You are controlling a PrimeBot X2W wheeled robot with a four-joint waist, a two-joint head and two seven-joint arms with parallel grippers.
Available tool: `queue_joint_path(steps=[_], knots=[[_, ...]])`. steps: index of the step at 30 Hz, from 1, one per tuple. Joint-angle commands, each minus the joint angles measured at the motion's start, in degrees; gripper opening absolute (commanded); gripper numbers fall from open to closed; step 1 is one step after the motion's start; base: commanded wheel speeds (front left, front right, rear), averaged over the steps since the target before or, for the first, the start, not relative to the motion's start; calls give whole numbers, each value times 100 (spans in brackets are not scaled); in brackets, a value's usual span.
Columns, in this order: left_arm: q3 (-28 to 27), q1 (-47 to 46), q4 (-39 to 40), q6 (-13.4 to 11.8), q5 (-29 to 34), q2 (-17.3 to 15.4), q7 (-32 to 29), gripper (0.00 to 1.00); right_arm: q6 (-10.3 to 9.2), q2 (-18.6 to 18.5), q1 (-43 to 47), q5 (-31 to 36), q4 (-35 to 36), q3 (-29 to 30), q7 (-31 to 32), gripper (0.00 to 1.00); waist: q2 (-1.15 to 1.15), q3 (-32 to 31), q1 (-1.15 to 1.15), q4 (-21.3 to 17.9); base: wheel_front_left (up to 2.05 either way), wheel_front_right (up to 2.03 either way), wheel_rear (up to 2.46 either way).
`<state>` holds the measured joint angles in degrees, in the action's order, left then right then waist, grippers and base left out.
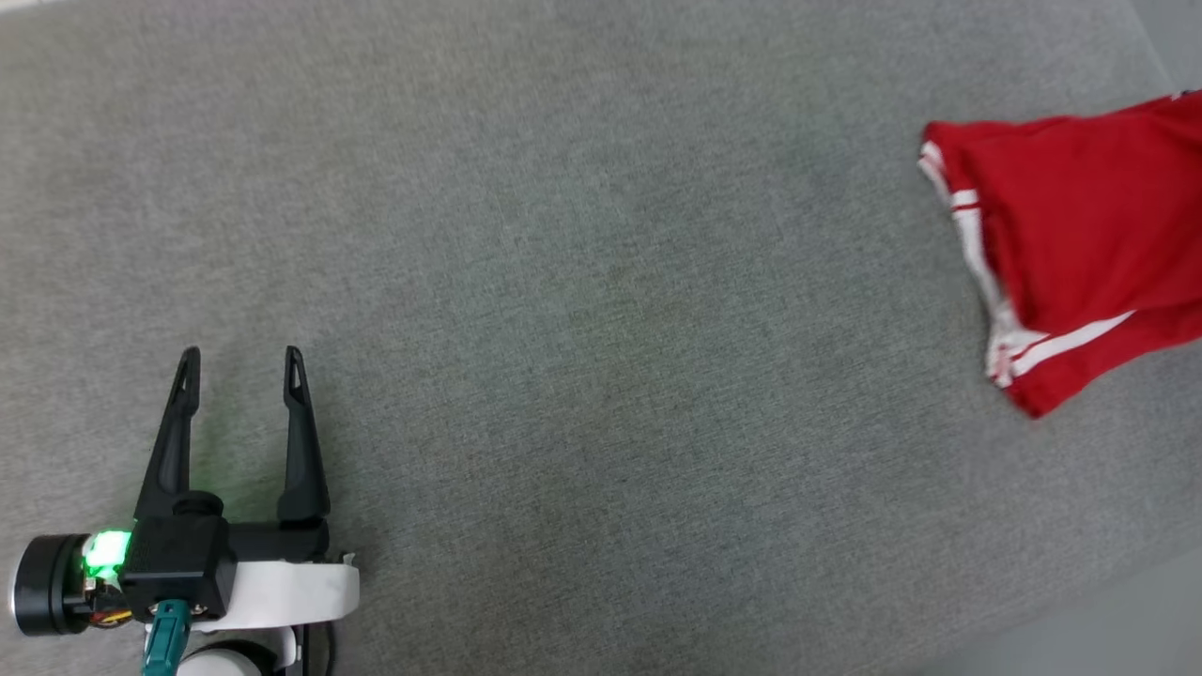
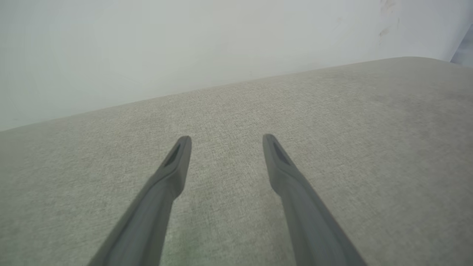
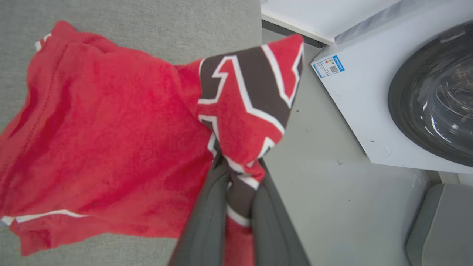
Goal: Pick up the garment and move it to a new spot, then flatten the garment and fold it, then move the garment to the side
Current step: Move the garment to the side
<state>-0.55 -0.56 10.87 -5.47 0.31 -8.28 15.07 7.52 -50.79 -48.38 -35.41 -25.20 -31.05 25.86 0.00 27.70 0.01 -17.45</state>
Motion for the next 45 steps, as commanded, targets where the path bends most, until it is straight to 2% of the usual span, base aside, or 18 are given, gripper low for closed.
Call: queue_joint_path(steps=[1, 7, 12, 13, 14, 18, 22, 23, 28, 33, 37, 45], knots=[[-4, -65, 18, 9, 11, -14, 13, 100, -7, 78, -102, 53, -47, 23, -50, 0, 0, 180, -1, -14, 0, 0, 0], [64, -204, 167, -42, 48, -98, 13, 100, -8, 342, -455, 535, -1042, 506, -401, 0, 0, 469, -1, 12, 0, 0, 0], [151, -226, 163, -74, 57, -108, 13, 100, -8, 704, -582, 886, -1719, 796, -704, 0, 0, 491, -1, 44, 0, 0, 0], [168, -224, 149, -89, 46, -98, 13, 100, -8, 797, -591, 901, -1850, 870, -737, 34, 0, 453, -1, 55, 0, 0, 0], [186, -210, 140, -104, 36, -82, 13, 100, -7, 886, -576, 949, -1953, 903, -764, 100, 0, 395, -1, 68, 0, 0, 0], [264, -110, 93, -166, -6, -5, 13, 100, -8, 862, -657, 1452, -2150, 1003, -1248, 100, 0, 82, -1, 181, 0, 0, 0], [294, 53, 39, -223, -56, 91, 13, 100, -7, 933, -756, 2079, -2130, 1258, -2085, 100, 0, -299, -1, 281, 0, 0, 0], [300, 170, 5, -272, -101, 158, 13, 100, -7, 1122, -769, 2500, -2050, 1612, -2806, 100, 0, -573, -1, 371, 0, 0, 0], [285, 369, -45, -306, -168, 271, 13, 100, -7, 1617, -515, 3208, -1624, 2196, -3859, 100, 0, -957, -1, 580, 0, 0, 0], [288, 509, -124, -270, -224, 351, 13, 100, -7, 2342, -91, 3534, -844, 2571, -4099, 100, 0, -1260, -1, 844, 0, 0, 0], [280, 614, -196, -252, -234, 405, 13, 100, -7, 2867, 520, 3496, 138, 2688, -4096, 100, 0, -1489, -1, 1065, 0, 0, 0], [299, 744, -393, -199, -236, 463, 13, 100, -7, 3598, 2072, 3382, 1236, 2823, -4101, 100, 0, -1878, -1, 1534, 0, 0, 0]])
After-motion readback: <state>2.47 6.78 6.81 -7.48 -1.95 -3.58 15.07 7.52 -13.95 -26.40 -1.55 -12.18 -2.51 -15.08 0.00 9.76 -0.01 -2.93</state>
